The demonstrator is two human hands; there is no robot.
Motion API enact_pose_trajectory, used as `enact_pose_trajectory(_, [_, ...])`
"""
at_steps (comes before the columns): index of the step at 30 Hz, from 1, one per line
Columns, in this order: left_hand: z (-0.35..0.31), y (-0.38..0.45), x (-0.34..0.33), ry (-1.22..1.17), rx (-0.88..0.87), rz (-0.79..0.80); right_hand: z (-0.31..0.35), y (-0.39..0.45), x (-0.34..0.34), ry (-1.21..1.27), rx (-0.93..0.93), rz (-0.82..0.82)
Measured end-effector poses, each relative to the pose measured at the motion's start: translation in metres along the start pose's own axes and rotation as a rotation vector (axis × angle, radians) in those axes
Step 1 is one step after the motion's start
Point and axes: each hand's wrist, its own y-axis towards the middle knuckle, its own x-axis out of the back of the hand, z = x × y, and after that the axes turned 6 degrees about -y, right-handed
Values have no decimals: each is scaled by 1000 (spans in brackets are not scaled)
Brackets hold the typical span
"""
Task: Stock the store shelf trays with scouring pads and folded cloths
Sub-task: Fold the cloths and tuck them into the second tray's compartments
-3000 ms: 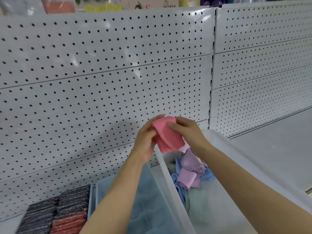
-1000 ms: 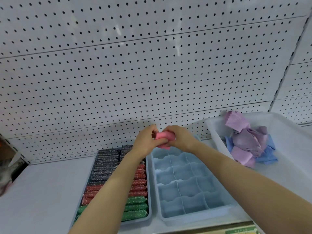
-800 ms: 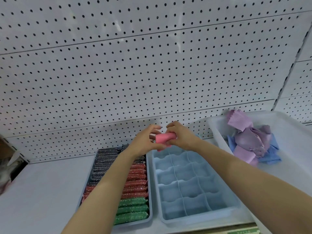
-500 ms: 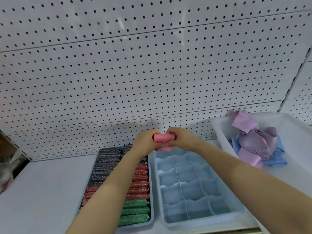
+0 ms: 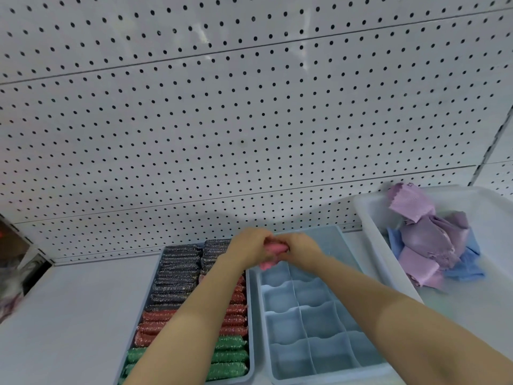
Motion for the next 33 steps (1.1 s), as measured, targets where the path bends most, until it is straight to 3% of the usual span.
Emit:
enact_pose_trajectory(3, [-7,3,-6,185,13,18,-2,1,-1,-32,4,13])
enact_pose_trajectory(8, [-13,14,-20,551,-24,-106,4,6,9,-30,38,114])
enact_pose_trajectory(13, [-6,20,-30,678,-9,-100,-12,-1,-1,151,37,26])
enact_pose_trajectory(19, [-3,24,-28,584,1,-119,-7,1,-5,228,-38,-48])
enact_pose_trajectory(24, [-1,20,-35,578,-29,-163,-2,-5,-9,53,-88,-159])
enact_pose_trajectory(28, [-1,32,-41,373,-165,-326,-7,-24,18,-100,-78,-233])
enact_pose_trajectory(33, [-10,39,-64,269,-92,-17,-21,-58,50,-156,-136,-333])
